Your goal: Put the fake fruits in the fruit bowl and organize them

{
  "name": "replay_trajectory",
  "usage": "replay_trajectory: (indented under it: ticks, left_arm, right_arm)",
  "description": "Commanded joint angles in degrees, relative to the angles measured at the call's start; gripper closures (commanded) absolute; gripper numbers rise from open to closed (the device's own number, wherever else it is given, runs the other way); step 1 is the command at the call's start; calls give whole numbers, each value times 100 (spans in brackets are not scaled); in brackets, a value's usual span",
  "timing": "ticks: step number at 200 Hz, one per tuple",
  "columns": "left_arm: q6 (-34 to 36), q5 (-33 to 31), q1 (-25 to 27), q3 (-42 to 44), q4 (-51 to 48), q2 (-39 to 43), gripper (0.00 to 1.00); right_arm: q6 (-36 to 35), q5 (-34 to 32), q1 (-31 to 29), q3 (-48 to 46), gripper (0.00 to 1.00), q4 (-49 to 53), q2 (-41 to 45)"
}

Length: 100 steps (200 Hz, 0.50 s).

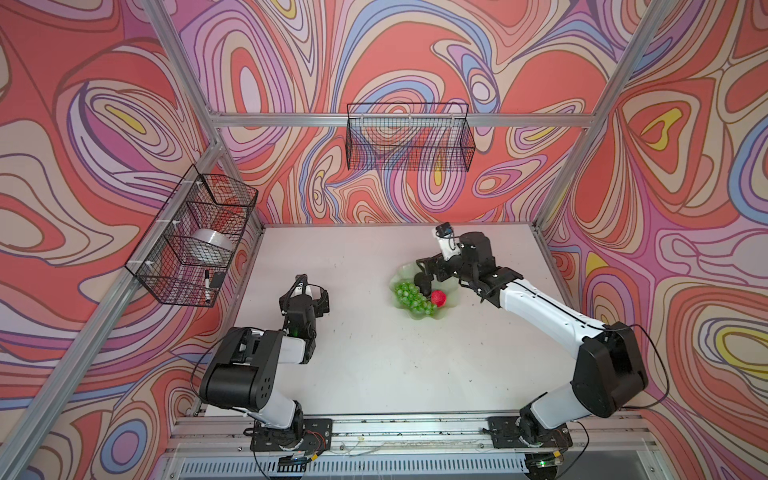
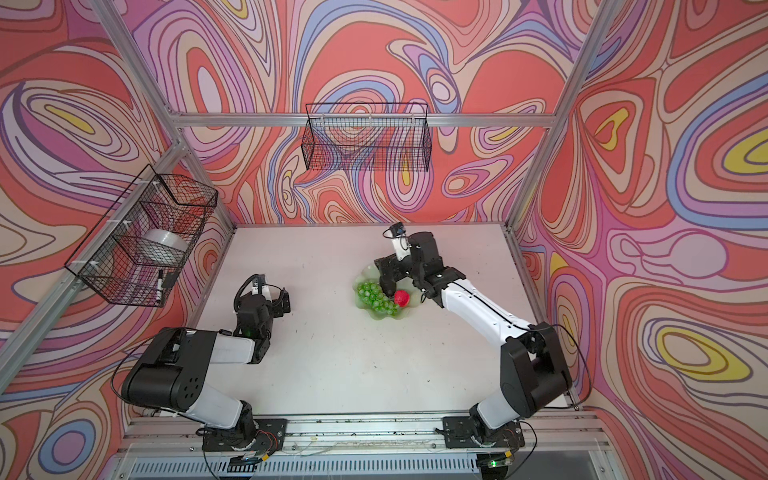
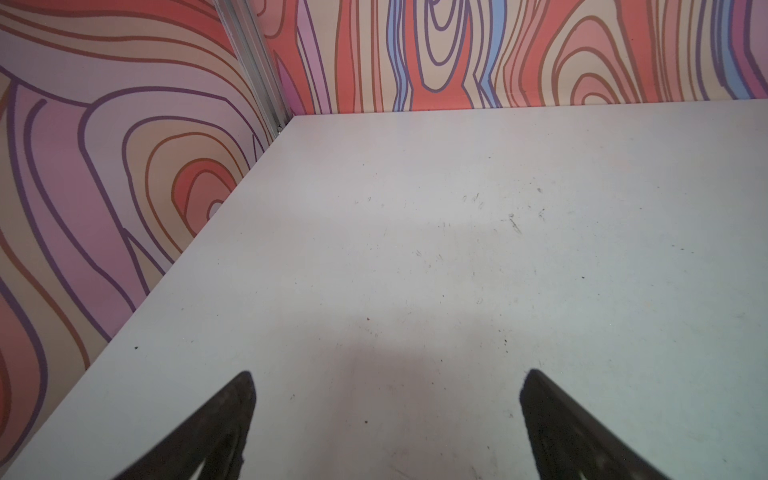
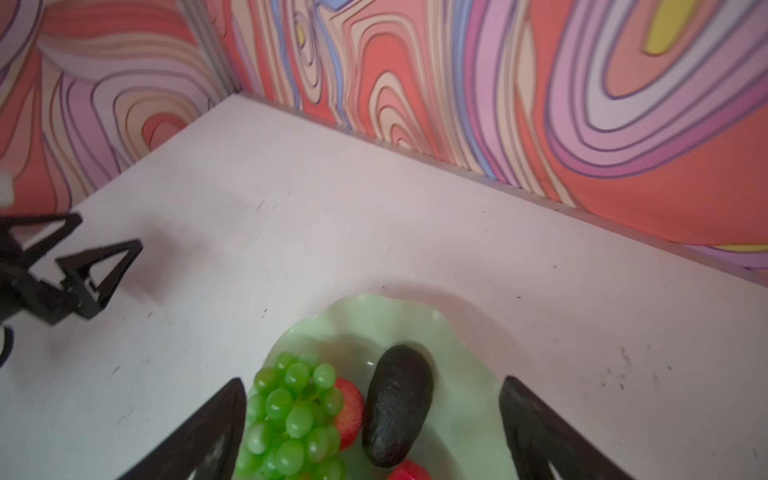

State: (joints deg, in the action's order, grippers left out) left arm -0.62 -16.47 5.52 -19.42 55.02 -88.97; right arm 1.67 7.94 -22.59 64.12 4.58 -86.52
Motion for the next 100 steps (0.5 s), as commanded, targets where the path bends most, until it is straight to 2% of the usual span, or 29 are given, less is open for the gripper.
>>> replay_trajectory:
  ticks: [1, 20, 53, 85, 91, 100]
  left_arm:
    - [56, 16, -51, -62, 35, -6, 0]
    - [61, 11, -51, -60, 35, -6, 0]
    - [53, 12, -51, -62, 35, -3, 0]
    - [61, 12, -51, -62, 35, -7, 0]
    - [57, 16, -51, -62, 35, -7, 0]
    - [53, 13, -51, -58, 35, -2, 0]
  right_arm:
    - [1060, -552, 667, -624, 2, -657, 257]
    - [1161, -1087, 1114, -1168, 2, -1159, 341]
    - [773, -2548, 1316, -1874, 2, -1973, 166]
    - [340, -2993, 1402, -2820, 2, -3966, -160]
    - [387, -3034, 1415, -2767, 2, -3789, -133]
    - [298, -3023, 1465, -2896, 2, -4244, -187]
